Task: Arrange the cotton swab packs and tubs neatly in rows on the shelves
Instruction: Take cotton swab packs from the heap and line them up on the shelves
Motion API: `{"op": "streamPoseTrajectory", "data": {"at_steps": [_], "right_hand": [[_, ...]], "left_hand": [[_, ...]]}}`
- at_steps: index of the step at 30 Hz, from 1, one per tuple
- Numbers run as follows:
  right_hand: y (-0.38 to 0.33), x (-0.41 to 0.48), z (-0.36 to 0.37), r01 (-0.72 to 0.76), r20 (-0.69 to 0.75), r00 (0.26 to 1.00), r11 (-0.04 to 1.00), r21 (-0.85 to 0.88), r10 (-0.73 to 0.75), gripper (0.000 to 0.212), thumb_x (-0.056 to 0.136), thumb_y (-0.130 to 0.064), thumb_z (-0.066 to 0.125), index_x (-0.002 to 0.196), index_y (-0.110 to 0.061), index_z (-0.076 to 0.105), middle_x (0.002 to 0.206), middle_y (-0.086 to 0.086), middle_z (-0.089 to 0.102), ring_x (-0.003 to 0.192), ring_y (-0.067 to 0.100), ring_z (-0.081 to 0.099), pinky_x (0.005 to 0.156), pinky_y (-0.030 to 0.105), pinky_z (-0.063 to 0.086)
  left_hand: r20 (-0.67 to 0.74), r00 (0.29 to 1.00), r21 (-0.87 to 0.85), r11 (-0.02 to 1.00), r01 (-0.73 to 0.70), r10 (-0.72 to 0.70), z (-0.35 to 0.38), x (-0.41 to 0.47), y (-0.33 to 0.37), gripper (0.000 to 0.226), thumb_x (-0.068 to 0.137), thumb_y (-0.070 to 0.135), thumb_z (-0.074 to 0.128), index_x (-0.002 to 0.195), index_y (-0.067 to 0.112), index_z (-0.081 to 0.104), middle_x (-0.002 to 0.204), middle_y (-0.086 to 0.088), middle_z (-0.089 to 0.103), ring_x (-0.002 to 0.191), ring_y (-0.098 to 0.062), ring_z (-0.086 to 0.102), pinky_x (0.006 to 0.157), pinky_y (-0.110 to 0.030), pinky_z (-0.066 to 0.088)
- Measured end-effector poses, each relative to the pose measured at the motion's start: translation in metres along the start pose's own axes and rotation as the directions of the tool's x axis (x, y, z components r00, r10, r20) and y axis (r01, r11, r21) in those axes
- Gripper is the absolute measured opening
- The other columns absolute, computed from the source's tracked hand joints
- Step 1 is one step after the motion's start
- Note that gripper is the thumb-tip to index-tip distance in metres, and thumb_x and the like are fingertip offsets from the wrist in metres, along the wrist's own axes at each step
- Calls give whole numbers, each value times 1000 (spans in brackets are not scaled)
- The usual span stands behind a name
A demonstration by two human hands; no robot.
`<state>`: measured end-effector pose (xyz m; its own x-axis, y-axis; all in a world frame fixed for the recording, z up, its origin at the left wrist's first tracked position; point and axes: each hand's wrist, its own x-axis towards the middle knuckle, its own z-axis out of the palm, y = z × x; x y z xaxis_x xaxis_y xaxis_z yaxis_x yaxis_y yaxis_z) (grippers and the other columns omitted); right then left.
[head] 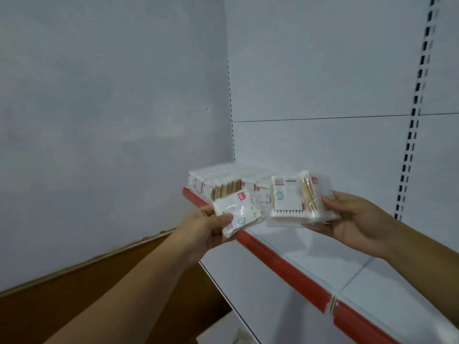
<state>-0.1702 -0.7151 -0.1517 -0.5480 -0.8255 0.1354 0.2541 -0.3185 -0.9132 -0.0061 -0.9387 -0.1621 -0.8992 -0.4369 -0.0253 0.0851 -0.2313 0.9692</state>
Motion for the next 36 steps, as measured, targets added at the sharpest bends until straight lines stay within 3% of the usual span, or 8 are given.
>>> {"op": "streamPoseTrajectory", "data": {"at_steps": [7, 11, 16, 19, 22, 25, 32, 36], "right_hand": [[17, 109, -33, 49, -77, 996, 998, -29, -51, 76, 19, -26, 100, 89, -6, 78, 110, 20, 69, 91, 30, 71, 65, 36, 60], [36, 148, -51, 86, -227, 969, 995, -57, -97, 98, 18, -29, 100, 106, 1, 68, 111, 21, 69, 96, 32, 70, 65, 34, 59], [64, 187, -57, 74, -398, 907, 983, -165, -135, 76, 57, -28, 87, 120, 2, 57, 111, 17, 70, 94, 27, 71, 65, 29, 58], [84, 213, -52, 26, -498, 852, 963, -269, -162, 105, 22, -44, 97, 112, -3, 63, 107, 14, 72, 94, 28, 70, 68, 32, 59], [106, 230, -47, -42, -572, 789, 908, -416, -225, 92, 29, -49, 94, 107, -9, 66, 101, 10, 74, 93, 27, 70, 72, 31, 59], [125, 237, -40, -99, -604, 724, 816, -569, -333, 30, 77, -10, 78, 103, -12, 64, 97, 1, 75, 89, 16, 71, 68, 20, 54], [141, 235, -28, -264, -516, 616, 461, -847, -595, 40, 83, -5, 71, 100, -38, 56, 87, -42, 63, 84, -17, 61, 68, 1, 42], [139, 234, -28, -239, -473, 611, 422, -875, -635, 39, 83, -14, 72, 104, -41, 53, 93, -42, 62, 88, -15, 61, 71, 5, 46]], "left_hand": [[-104, 994, -4, 1000, 9, -10, -60, 114, 3, 32, 82, -18, 55, 109, 0, 54, 112, -23, 66, 90, -33, 69, 59, -30, 58], [-157, 986, -7, 998, 59, -59, -76, 194, -19, 32, 77, -19, 62, 103, -1, 56, 106, -23, 68, 90, -34, 69, 61, -30, 58], [-179, 984, 228, 973, 36, 5, -75, 295, -46, 28, 81, 7, 75, 106, 6, 64, 100, -11, 70, 76, -18, 64, 60, -21, 50], [-145, 984, 445, 895, -24, 99, -66, 331, -45, 23, 85, 11, 69, 105, 10, 57, 91, -2, 64, 68, -7, 56, 47, -10, 40], [-41, 983, 607, 786, -119, 181, -64, 345, -50, 26, 85, 15, 67, 104, 15, 49, 95, 1, 59, 87, -18, 59, 67, -23, 42], [106, 973, 611, 759, -226, 204, -67, 351, -66, 24, 91, 18, 60, 112, 18, 48, 108, 2, 60, 103, -20, 59, 84, -30, 49], [207, 909, 654, 641, -403, 361, -66, 357, -77, 31, 94, 13, 50, 124, 13, 57, 116, -3, 54, 110, -20, 52, 88, -24, 41], [209, 896, 708, 572, -415, 390, -61, 347, -73, 70, 96, 16, 51, 154, 16, 12, 147, -4, 37, 134, -21, 36, 106, -29, 33]]}}
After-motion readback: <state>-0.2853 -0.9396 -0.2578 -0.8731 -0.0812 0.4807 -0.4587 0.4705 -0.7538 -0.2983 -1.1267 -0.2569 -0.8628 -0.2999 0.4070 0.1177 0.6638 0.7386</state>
